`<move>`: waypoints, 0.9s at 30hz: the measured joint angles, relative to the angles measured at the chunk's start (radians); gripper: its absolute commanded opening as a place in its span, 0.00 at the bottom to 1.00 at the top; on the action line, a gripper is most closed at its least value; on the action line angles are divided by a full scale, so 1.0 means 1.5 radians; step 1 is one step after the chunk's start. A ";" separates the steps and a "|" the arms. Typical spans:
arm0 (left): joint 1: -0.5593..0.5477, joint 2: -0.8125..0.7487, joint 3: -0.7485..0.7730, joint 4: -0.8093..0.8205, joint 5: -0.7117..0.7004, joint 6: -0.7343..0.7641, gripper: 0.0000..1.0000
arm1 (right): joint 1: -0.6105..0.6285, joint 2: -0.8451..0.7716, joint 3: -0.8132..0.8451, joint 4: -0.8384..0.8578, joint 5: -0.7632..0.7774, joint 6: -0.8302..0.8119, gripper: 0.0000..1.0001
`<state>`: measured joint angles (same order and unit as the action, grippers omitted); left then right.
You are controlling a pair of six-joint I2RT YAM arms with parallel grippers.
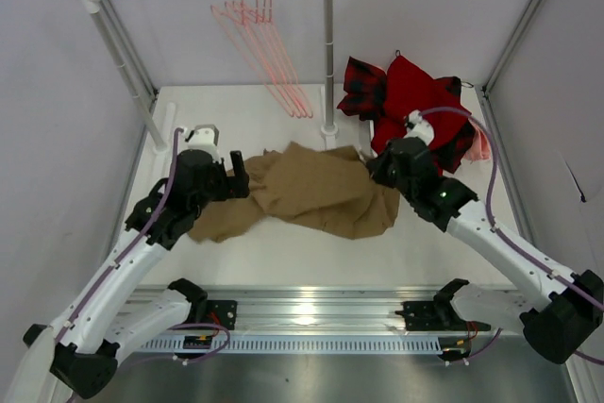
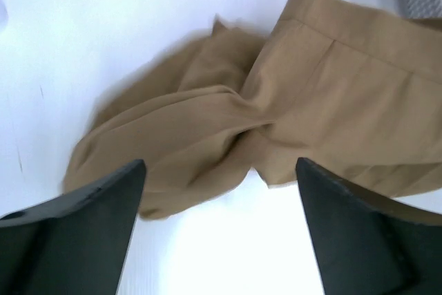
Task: Place the skirt on the hanger
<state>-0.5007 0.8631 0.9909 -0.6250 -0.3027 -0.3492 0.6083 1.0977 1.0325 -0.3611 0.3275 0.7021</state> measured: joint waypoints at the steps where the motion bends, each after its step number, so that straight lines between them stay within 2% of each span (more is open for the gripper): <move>1: 0.000 0.001 -0.013 -0.014 0.003 -0.007 0.99 | 0.008 0.000 -0.022 -0.004 -0.004 0.004 0.00; 5: 0.000 -0.014 -0.027 -0.059 0.039 -0.012 0.99 | 0.077 0.000 -0.116 -0.023 -0.014 0.019 0.00; 10: -0.006 -0.060 -0.015 -0.049 0.123 -0.003 0.97 | 0.144 -0.023 -0.185 -0.025 -0.020 0.051 0.00; 15: -0.088 -0.058 -0.033 0.023 0.157 -0.006 0.93 | 0.151 -0.125 -0.259 -0.018 -0.024 0.095 0.00; 20: -0.203 0.051 -0.056 0.086 0.136 -0.036 0.91 | 0.151 -0.223 -0.294 -0.063 -0.008 0.139 0.00; 22: -0.246 0.121 -0.054 0.108 0.098 -0.050 0.91 | 0.151 -0.244 -0.299 -0.093 0.002 0.156 0.00; 27: -0.293 0.263 0.005 0.131 0.010 -0.084 0.91 | 0.153 -0.268 -0.317 -0.154 0.019 0.199 0.00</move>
<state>-0.9398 1.2583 0.9981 -0.4282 -0.2874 -0.4747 0.8371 0.6960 0.5564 -0.5915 0.3561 1.0004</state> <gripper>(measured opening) 0.910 0.033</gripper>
